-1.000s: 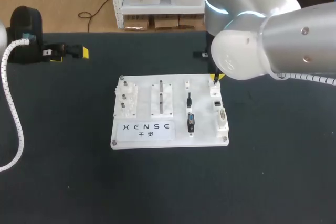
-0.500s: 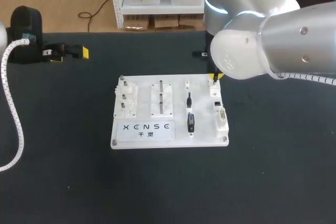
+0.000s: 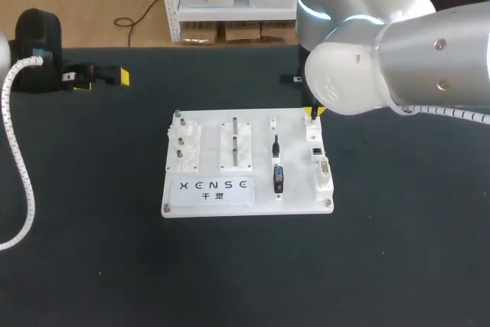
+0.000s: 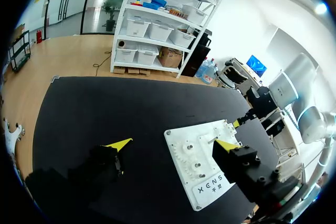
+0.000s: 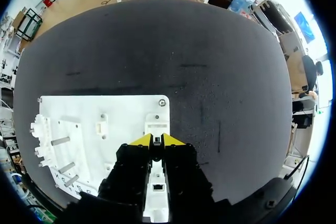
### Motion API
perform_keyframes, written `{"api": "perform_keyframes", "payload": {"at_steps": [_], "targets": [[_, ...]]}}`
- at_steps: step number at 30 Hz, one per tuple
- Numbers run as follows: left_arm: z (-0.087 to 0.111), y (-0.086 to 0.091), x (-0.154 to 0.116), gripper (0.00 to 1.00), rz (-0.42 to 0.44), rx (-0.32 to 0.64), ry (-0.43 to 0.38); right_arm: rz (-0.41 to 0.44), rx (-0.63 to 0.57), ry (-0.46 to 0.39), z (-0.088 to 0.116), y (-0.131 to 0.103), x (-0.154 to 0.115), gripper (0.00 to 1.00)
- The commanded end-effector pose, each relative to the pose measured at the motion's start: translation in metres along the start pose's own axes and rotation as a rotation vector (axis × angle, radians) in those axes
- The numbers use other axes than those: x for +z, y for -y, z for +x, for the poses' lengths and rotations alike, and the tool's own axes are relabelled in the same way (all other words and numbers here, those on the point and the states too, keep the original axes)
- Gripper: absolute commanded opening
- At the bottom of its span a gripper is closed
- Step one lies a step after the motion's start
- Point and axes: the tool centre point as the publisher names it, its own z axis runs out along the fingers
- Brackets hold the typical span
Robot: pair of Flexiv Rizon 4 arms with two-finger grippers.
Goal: Insert the USB connector, Ethernet cable, and multi-pin plug into their matching sockets one by one.
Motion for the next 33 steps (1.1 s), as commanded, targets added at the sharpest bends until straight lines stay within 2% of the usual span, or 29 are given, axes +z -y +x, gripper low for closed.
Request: {"api": "perform_keyframes", "payload": {"at_steps": [1,23,33], "targets": [[0.000,0.000,0.000,1.00,0.000,0.000,0.000,0.000,-0.002,0.001,-0.001,0.000,0.006,0.00],[0.000,0.000,0.000,1.00,0.000,0.000,0.000,-0.010,-0.012,0.017,-0.002,0.001,0.000,0.00],[0.000,0.000,0.000,1.00,0.000,0.000,0.000,0.008,-0.002,-0.006,0.002,0.005,0.012,0.00]]}}
